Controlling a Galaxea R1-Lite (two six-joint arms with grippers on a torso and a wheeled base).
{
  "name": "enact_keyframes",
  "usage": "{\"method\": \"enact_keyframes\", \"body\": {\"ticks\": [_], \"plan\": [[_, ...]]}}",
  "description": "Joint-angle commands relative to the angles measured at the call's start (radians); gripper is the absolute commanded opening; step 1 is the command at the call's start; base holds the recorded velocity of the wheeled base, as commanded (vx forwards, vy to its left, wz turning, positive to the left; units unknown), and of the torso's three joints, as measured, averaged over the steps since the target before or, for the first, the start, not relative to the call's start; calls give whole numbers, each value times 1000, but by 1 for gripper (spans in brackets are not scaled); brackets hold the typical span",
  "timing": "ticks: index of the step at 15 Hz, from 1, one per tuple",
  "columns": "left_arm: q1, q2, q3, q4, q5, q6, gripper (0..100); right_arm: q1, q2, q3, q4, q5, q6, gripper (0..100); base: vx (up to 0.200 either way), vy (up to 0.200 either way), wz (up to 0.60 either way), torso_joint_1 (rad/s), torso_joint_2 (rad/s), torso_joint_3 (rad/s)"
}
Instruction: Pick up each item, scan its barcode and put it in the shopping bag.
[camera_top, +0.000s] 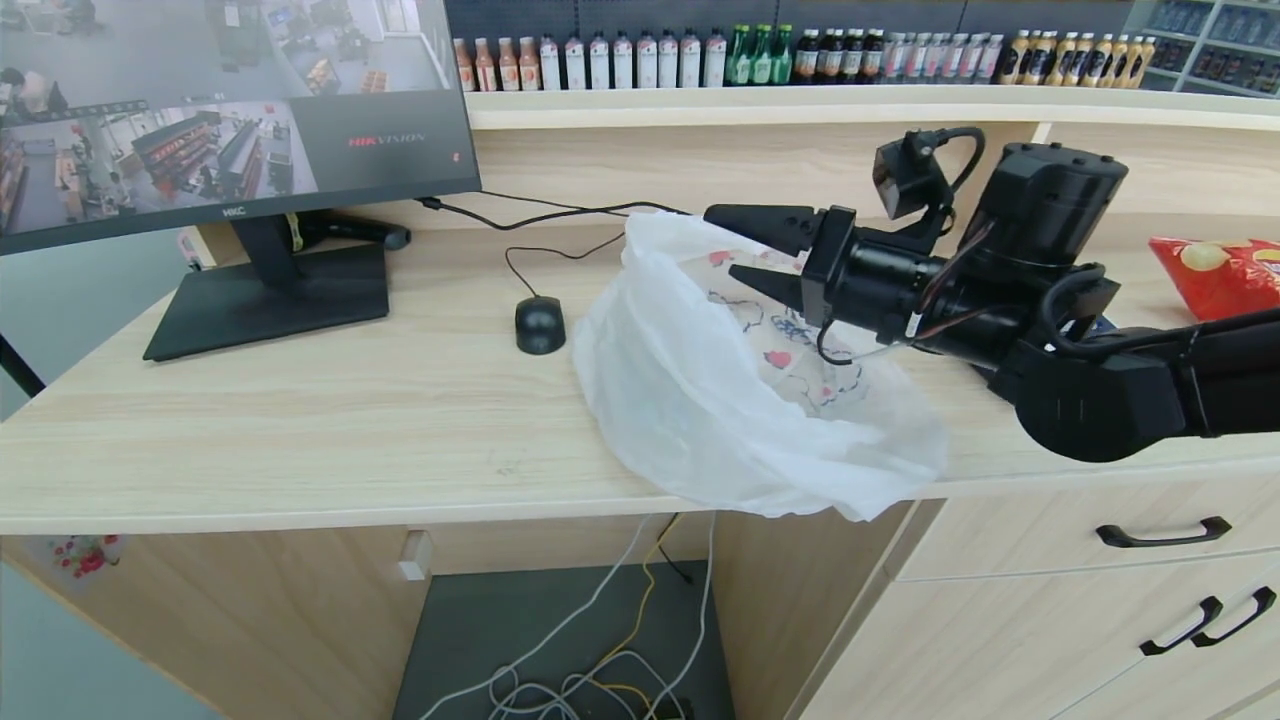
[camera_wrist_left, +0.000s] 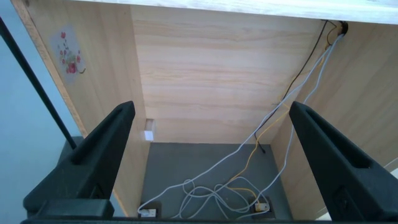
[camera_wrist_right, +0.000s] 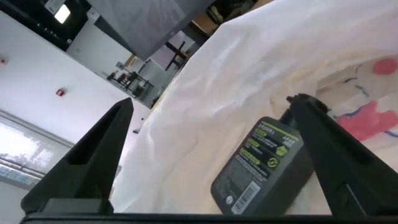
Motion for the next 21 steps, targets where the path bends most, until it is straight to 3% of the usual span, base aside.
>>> {"method": "enact_keyframes", "body": {"ticks": [1, 4, 7, 10, 13, 16, 18, 21], "plan": [[0, 0, 0, 0, 1, 0, 100, -30, -20, 2, -15, 1, -3, 100, 0, 0, 0, 0, 0, 0], [0, 0, 0, 0, 1, 0, 100, -49, -69, 25, -49, 1, -9, 100, 0, 0, 0, 0, 0, 0], [0, 0, 0, 0, 1, 0, 100, -49, -121, 97, -107, 1, -110, 100, 0, 0, 0, 0, 0, 0], [0, 0, 0, 1, 1, 0, 100, -61, -123, 220, -316, -21, -316, 100, 0, 0, 0, 0, 0, 0], [0, 0, 0, 0, 1, 0, 100, -52, -158, 323, -427, -180, -460, 100, 0, 0, 0, 0, 0, 0], [0, 0, 0, 0, 1, 0, 100, 8, -232, 383, -437, -345, -598, 100, 0, 0, 0, 0, 0, 0], [0, 0, 0, 1, 1, 2, 100, 40, -290, 510, -483, -398, -718, 100, 0, 0, 0, 0, 0, 0], [0, 0, 0, 0, 1, 0, 100, 46, -391, 679, -509, -466, -778, 100, 0, 0, 0, 0, 0, 0]]}}
